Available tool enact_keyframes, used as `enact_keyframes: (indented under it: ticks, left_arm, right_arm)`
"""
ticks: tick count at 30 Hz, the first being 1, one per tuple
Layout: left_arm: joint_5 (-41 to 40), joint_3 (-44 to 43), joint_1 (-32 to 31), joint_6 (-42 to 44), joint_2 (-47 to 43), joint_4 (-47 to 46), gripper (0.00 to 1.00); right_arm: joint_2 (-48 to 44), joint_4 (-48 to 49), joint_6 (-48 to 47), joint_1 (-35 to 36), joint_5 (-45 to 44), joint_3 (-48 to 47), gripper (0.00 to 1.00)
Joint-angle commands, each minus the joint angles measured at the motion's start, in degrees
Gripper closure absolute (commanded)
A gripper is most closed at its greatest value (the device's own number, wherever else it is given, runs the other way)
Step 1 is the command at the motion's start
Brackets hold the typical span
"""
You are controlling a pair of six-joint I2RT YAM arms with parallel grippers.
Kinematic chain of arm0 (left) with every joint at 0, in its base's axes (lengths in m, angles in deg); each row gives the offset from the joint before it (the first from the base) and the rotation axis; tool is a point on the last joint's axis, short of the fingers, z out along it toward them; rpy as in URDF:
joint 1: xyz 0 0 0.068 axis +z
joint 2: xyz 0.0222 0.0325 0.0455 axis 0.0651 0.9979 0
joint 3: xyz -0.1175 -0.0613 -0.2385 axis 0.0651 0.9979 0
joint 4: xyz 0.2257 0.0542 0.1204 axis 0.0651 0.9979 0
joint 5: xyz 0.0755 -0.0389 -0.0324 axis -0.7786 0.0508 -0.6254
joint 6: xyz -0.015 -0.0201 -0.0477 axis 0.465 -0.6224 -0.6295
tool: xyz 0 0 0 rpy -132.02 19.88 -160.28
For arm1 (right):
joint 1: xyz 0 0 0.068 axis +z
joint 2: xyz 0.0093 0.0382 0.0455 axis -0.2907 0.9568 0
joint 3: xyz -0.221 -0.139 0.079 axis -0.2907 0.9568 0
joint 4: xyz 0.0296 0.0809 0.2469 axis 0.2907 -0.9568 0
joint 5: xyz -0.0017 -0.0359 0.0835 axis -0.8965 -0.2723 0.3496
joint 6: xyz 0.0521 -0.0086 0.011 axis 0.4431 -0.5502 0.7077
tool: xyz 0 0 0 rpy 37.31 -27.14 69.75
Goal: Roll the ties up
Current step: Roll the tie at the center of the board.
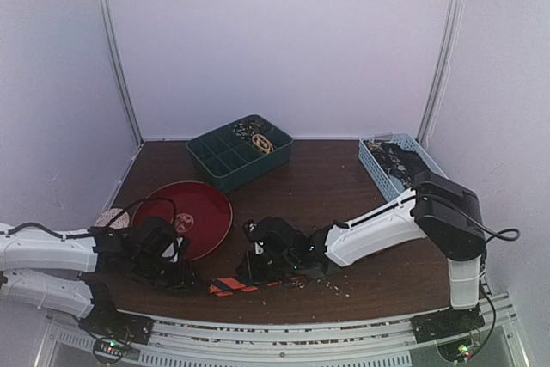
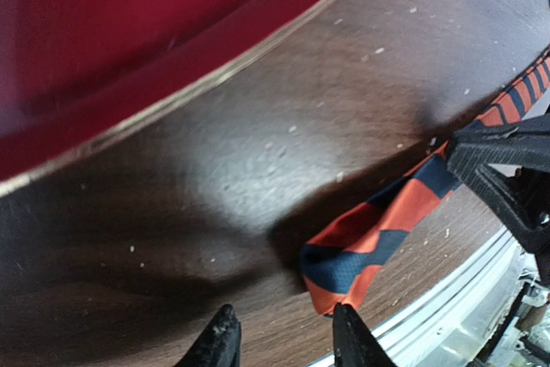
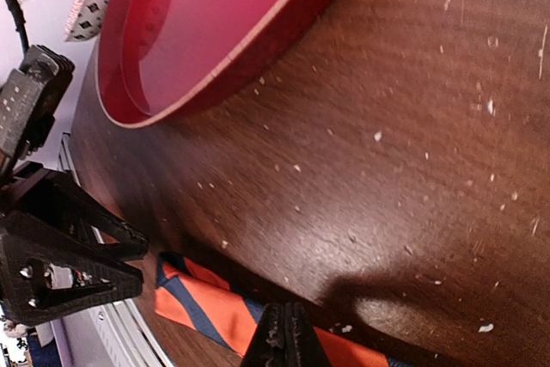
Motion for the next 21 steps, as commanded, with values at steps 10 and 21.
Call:
enact_keyframes:
  ticks: [10,21]
  left_arm:
    - [2.72,2.91,0.29,-8.66,-0.86,-7.95,0.64]
    - [5.93,6.88,0.2,-14.6,-2.33,-11.96,0.65]
  right_arm:
    - [1.77,-3.06,1.92,2.67,1.08,-0.51,0.99]
    - [1.02,-2.49,1.74,2.71,-0.76,0.35,1.0]
